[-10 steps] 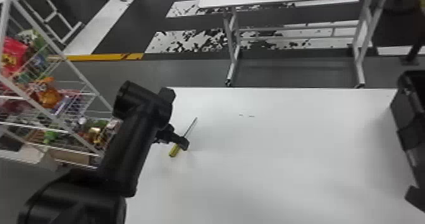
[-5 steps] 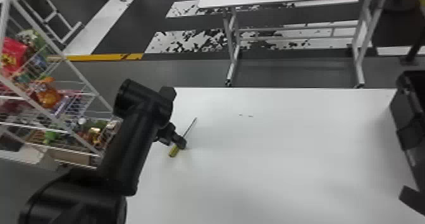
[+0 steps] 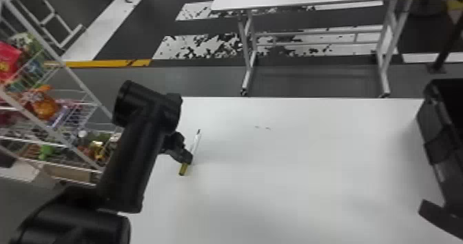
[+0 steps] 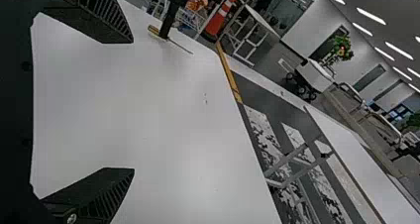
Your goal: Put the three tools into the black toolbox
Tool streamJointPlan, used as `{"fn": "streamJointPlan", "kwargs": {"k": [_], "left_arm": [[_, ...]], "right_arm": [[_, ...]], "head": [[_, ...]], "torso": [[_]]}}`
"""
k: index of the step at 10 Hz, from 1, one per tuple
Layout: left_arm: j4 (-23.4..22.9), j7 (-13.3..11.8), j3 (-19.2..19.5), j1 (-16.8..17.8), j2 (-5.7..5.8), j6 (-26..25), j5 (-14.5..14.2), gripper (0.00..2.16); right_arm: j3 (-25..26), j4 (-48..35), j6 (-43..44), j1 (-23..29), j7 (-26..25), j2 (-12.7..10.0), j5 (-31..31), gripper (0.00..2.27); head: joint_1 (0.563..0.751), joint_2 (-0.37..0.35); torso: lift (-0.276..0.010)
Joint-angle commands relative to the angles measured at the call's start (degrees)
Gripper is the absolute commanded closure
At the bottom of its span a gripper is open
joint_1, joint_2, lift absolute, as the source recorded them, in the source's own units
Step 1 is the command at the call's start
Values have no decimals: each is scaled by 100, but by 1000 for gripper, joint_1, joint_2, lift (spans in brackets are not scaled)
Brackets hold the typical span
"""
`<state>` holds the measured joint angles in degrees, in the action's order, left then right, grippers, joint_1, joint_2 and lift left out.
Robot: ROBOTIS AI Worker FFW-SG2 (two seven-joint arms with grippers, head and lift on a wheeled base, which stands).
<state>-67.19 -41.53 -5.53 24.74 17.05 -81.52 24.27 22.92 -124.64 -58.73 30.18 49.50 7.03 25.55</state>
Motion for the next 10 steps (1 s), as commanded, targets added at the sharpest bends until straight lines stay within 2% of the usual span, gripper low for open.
{"fn": "streamJointPlan", "kwargs": {"k": [1, 3, 4, 5, 6, 8, 9, 10], "left_arm": [[-216, -40, 69, -39, 0, -141, -133, 1922], [-928, -163, 333, -365, -17, -528, -484, 1922], [-1402, -356, 570, -593, -79, -739, -713, 1922], [-1780, -585, 851, -760, -220, -851, -994, 1922], [-2140, -734, 1001, -953, -299, -851, -1337, 1922], [-2720, -1130, 1308, -1358, -554, -851, -1899, 1919], [-3019, -1165, 1370, -1604, -641, -851, -2330, 1919], [-3547, -1165, 1273, -1964, -765, -851, -2409, 1919]], "right_arm": [[-51, 28, 6, -30, -37, 0, -32, 76], [-69, 72, -30, -91, -64, 0, -76, 76], [-95, 72, -82, -144, -90, 0, -85, 76], [-130, 80, -188, -206, -116, -8, -94, 76], [-174, 80, -293, -302, -134, 0, -103, 76], [-192, 80, -662, -487, -152, -8, -120, 76], [-165, 37, -1155, -610, -152, 0, -94, 76], [-130, -34, -1840, -715, -213, 0, -50, 76]], "head": [[695, 270], [695, 255], [695, 245], [695, 217], [695, 180], [695, 126], [695, 84], [695, 50]], "torso": [[-51], [-51], [-51], [-51], [-51], [-51], [-51], [-51]]}}
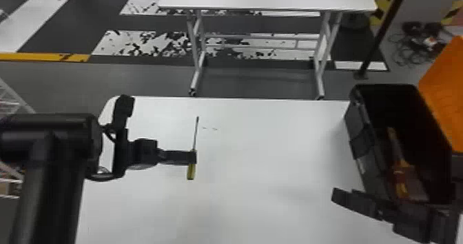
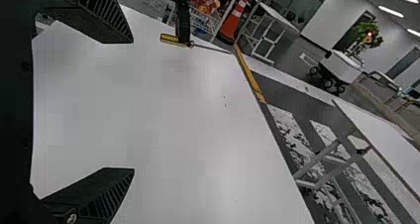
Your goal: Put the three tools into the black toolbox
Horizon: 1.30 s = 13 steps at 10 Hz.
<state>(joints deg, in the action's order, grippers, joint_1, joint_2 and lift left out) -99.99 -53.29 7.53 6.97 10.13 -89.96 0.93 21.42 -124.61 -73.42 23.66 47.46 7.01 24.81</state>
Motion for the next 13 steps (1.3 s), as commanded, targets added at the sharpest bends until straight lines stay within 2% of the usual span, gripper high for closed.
{"fn": "streamJointPlan", "kwargs": {"k": [1, 3, 6, 7, 8, 9, 11, 13], "left_arm": [[-732, -41, -243, -486, -125, -7, -163, 1919], [-1426, -252, -340, -978, -195, -7, -603, 1919], [-2349, -349, -718, -1698, -222, -7, -735, 1919], [-2428, -375, -788, -1830, -222, -7, -972, 1919], [-2499, -392, -902, -1936, -283, -7, -1051, 1919], [-2481, -472, -990, -1953, -433, -7, -1157, 1919], [-2428, -480, -1289, -1918, -600, -7, -1157, 1919], [-2463, -516, -1368, -1839, -591, -7, -1394, 1919]], "right_arm": [[29, -134, -459, -90, -79, 2, 15, 76], [91, -283, -1338, -309, -185, 2, 6, 80], [73, -398, -1666, -485, -228, 20, 32, 80], [47, -442, -1666, -485, -228, 20, 68, 80], [47, -450, -1666, -591, -264, 20, 85, 80], [82, -486, -1666, -652, -299, 20, 120, 80], [117, -573, -1666, -801, -413, 20, 191, 80], [108, -635, -1666, -758, -413, 20, 199, 80]], "head": [[695, 18], [695, -53], [695, -140], [695, -171], [695, -200], [695, -232], [695, -296], [695, -348]], "torso": [[-51], [-51], [-51], [-51], [-51], [-51], [-51], [-51]]}}
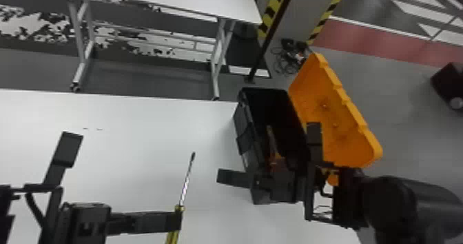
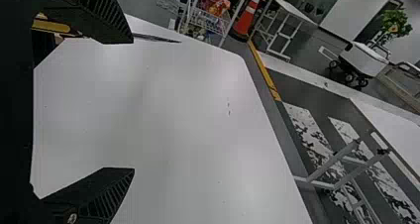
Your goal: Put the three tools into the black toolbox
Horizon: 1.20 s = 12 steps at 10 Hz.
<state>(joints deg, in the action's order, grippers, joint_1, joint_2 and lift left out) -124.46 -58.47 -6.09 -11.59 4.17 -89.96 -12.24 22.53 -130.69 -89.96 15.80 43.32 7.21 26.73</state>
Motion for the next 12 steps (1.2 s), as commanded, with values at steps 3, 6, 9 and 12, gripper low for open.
{"fn": "streamJointPlan", "kwargs": {"k": [3, 6, 9, 12], "left_arm": [[-8, -6, -112, -10, -22, -7, -103, 1922], [-8, 11, -103, -98, -119, -7, -59, 1922], [-149, -68, 47, -194, -119, -7, -164, 1922], [-430, -77, 47, -326, -119, -7, -244, 1922]], "right_arm": [[-91, -202, -12, 116, -139, -44, 148, 80], [-56, -624, -12, 231, -148, -62, 474, 80], [190, -580, -12, 222, -139, -114, 1018, 80], [85, -422, -12, 345, 63, -193, 939, 80]], "head": [[695, -350], [695, -350], [695, -343], [695, -333]], "torso": [[-51], [-51], [-51], [-51]]}}
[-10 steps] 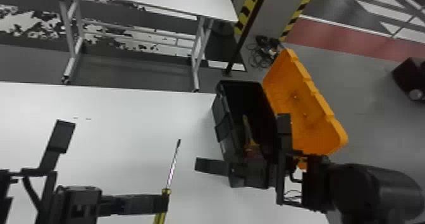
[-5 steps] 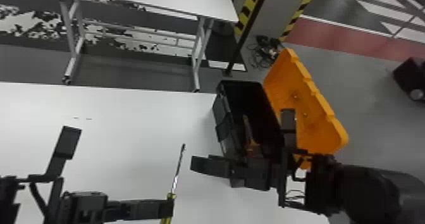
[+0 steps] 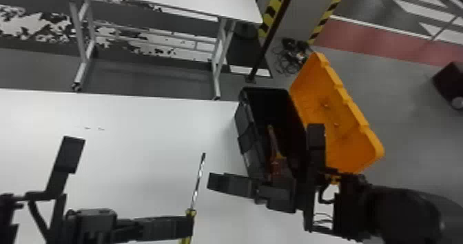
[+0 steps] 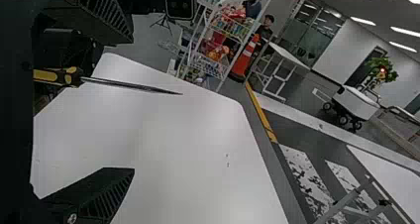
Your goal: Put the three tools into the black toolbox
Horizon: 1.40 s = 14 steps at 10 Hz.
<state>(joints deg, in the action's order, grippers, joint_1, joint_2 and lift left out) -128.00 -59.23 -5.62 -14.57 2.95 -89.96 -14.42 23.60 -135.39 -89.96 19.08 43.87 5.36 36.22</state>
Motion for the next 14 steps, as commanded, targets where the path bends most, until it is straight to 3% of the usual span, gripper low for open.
{"fn": "streamJointPlan", "kwargs": {"k": [1, 3, 10, 11, 12, 13, 14], "left_arm": [[-137, -1, -9, -46, -5, -7, -88, 1922], [-199, 26, -1, -63, -5, -7, -149, 1922], [-260, 52, -53, -239, -119, -7, -158, 1922], [-295, 52, -53, -292, -119, -7, -149, 1922], [-375, 52, -36, -362, -119, -7, -140, 1922], [-445, 52, -9, -424, -119, -7, -140, 1922], [-480, 61, 17, -450, -110, -7, -140, 1922]], "right_arm": [[-30, 92, -12, 43, 105, -71, 8, 80], [-39, 144, -12, 131, 368, -202, 43, 76], [-57, 4, -12, 403, 360, -369, 236, 198], [-48, -66, -12, 456, 351, -369, 271, 380], [-30, -146, -12, 509, 342, -369, 271, 1632], [-13, -181, -12, 553, 351, -378, 280, 2243], [-13, -207, -12, 614, 351, -396, 280, 2243]], "head": [[695, -333], [695, -331], [695, -325], [695, -326], [695, -329], [695, -331], [695, -334]], "torso": [[-51], [-51], [-51], [-51], [-51], [-51], [-51]]}}
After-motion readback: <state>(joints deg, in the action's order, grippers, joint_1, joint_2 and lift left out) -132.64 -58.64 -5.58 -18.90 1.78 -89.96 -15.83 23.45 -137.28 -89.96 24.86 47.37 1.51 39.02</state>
